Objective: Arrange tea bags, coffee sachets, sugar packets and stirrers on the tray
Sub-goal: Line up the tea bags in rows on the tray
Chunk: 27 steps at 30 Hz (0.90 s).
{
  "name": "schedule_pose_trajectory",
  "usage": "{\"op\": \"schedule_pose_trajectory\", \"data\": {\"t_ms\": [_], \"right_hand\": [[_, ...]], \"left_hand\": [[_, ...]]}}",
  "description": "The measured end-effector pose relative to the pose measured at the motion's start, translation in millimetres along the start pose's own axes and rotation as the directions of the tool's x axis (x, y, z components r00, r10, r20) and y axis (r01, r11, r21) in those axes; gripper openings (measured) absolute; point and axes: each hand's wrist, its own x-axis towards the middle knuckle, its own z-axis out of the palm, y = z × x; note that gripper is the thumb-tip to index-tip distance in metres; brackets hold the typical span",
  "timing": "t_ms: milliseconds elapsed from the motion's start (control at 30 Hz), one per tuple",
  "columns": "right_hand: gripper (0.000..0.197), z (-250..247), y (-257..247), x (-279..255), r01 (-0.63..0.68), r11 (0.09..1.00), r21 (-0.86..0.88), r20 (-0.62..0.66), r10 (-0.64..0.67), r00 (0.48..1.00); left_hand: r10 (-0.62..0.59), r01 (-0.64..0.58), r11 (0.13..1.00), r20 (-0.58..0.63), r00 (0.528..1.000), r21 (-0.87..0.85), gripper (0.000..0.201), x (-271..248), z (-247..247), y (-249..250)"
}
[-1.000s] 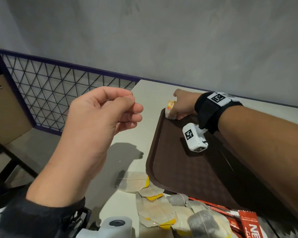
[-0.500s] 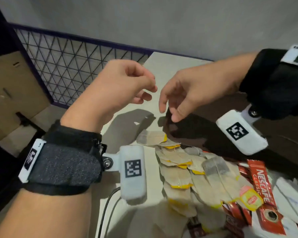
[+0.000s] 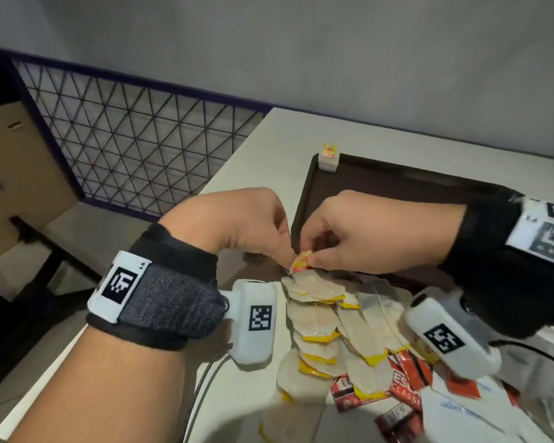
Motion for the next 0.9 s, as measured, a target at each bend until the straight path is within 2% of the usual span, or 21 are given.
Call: {"op": "schedule_pose_trajectory", "data": {"t_ms": [100,233,400,467,567,700,833,900], "right_hand": [[0.019,-2,1,-7,-0.005,0.994,0.107,-0.07,0.012,0.997],[0.015,-2,5,-19,-0.043,0.968,0.247,-0.137,0.079,0.987],[0.012,9,3,-18,-0.066,0.933,0.355,-0.15,0.126,0.981],[0.011,8,3,-17,-0.06,0.922,0.384,-0.156,0.129,0.979],[0.009,2,3,-20,-0.042,0.892,0.451,-0.171,0.132,0.976],[0.011,-5,7,-30,-0.032,0.791,0.61,-0.178,0.177,0.968],[0.024,-13,12,-45,0.029,0.639,0.769,-0.243,0.25,0.937],[0.03,-17,14,-53,0.073,0.596,0.8,-0.291,0.278,0.916]], "left_hand": [[-0.025,0.025,0.999,-0.014,1.0,0.022,0.032,2,1,0],[-0.028,0.029,0.999,-0.018,0.999,0.03,0.03,4,3,0],[-0.02,0.021,1.0,-0.041,0.999,0.01,0.01,1,-2,-3],[-0.015,0.014,1.0,-0.067,0.998,-0.015,0.014,-4,-7,-4],[-0.039,0.04,0.999,-0.037,0.999,0.03,0.027,-7,-6,-3],[-0.107,0.109,0.986,-0.024,0.994,0.123,0.04,-4,1,-2],[-0.123,0.131,0.975,-0.055,0.991,0.181,0.03,-3,3,0],[-0.128,0.146,0.967,-0.099,0.987,0.207,0.021,-4,4,1]]}}
